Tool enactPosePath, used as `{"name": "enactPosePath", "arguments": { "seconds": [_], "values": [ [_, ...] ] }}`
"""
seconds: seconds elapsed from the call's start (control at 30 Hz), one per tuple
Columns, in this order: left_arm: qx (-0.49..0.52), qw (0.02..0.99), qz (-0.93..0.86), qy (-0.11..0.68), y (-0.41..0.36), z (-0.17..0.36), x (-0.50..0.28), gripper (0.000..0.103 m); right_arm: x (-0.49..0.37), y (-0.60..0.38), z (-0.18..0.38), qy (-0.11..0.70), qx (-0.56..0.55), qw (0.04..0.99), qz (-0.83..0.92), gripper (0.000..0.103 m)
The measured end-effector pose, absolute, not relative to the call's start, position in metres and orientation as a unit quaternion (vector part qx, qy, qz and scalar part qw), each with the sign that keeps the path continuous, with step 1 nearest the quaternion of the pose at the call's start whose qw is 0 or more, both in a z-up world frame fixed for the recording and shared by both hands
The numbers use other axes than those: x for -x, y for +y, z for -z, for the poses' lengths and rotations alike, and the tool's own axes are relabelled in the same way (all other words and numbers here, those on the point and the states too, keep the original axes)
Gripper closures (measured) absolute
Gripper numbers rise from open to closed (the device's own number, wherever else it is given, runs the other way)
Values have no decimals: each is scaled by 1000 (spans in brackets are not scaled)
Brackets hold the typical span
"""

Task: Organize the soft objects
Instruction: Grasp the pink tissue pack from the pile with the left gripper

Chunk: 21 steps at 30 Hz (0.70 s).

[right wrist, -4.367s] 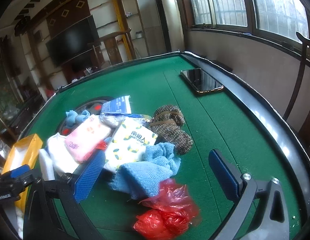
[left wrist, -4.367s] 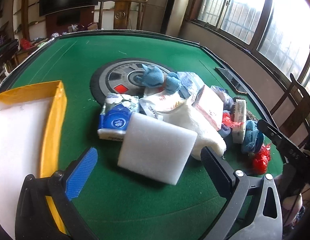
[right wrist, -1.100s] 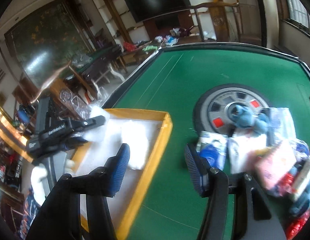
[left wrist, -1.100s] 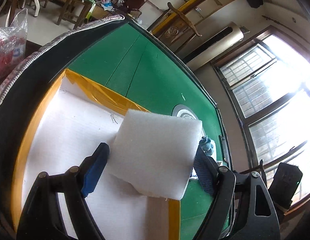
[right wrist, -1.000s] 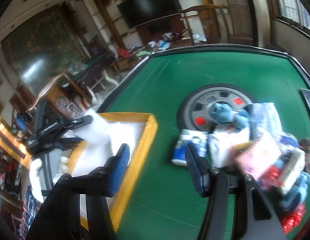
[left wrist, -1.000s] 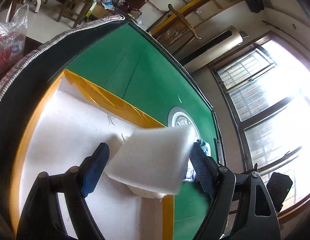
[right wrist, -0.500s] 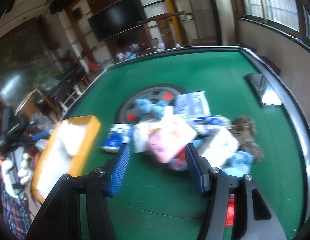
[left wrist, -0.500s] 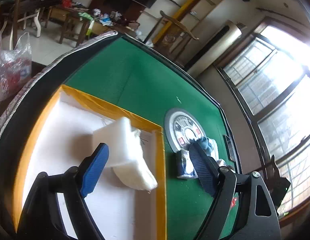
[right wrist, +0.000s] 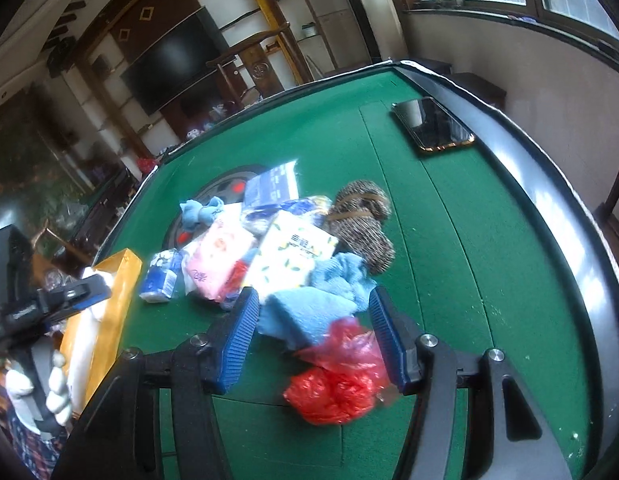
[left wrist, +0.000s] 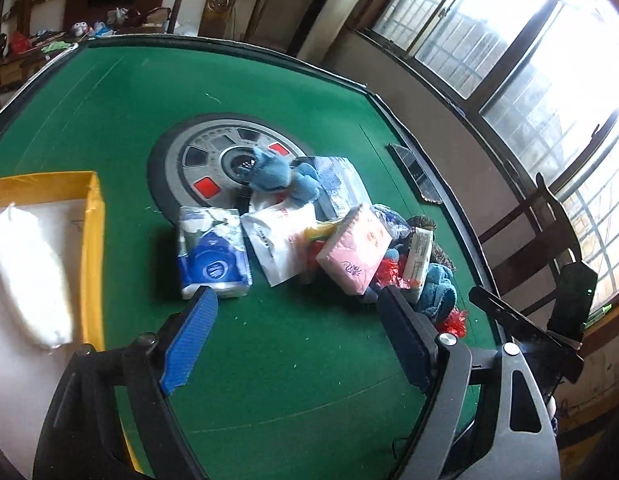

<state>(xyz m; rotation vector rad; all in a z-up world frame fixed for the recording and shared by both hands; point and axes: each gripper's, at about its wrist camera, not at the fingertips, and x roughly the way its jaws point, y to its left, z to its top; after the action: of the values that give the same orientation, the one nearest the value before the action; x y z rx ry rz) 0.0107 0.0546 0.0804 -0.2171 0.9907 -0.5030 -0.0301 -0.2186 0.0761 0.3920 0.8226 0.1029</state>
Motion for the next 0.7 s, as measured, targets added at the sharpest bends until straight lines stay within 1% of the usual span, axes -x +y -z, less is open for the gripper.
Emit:
{"name": "enactPosePath", "arguments": {
  "seconds": [0.17,0.33,0.43,0.47,0.5,0.53,0.57,0.6,0.63,0.7],
  "values": [
    [58,848,238,471,7,-67,-36,20,35,-235,-63,389,-218,893,-57,51],
    [-11,861,235,450,-30,-57,-56,21,35,-247,-53,376,-241,893,-58,51],
    [-38,848,252,466,-49,-47,-57,21,33,-249,-46,375,-248,891,-55,51],
    [-50,845,253,468,-55,-45,-53,23,33,-250,-44,376,-249,891,-55,51],
    [-68,849,245,463,-59,-45,-47,27,33,-250,-42,378,-250,890,-55,51],
    [-83,853,245,454,-62,-48,-39,45,33,-251,-41,380,-252,888,-56,51],
    [-93,853,248,451,-64,-50,-33,50,33,-252,-40,380,-255,887,-57,51],
    [-100,852,248,450,-64,-51,-28,52,33,-252,-39,380,-258,886,-58,51],
    [-98,852,250,449,-61,-52,-23,59,33,-253,-38,380,-260,886,-59,51],
    [-99,851,253,450,-57,-53,-15,59,33,-253,-36,382,-262,884,-61,51]
  ]
}}
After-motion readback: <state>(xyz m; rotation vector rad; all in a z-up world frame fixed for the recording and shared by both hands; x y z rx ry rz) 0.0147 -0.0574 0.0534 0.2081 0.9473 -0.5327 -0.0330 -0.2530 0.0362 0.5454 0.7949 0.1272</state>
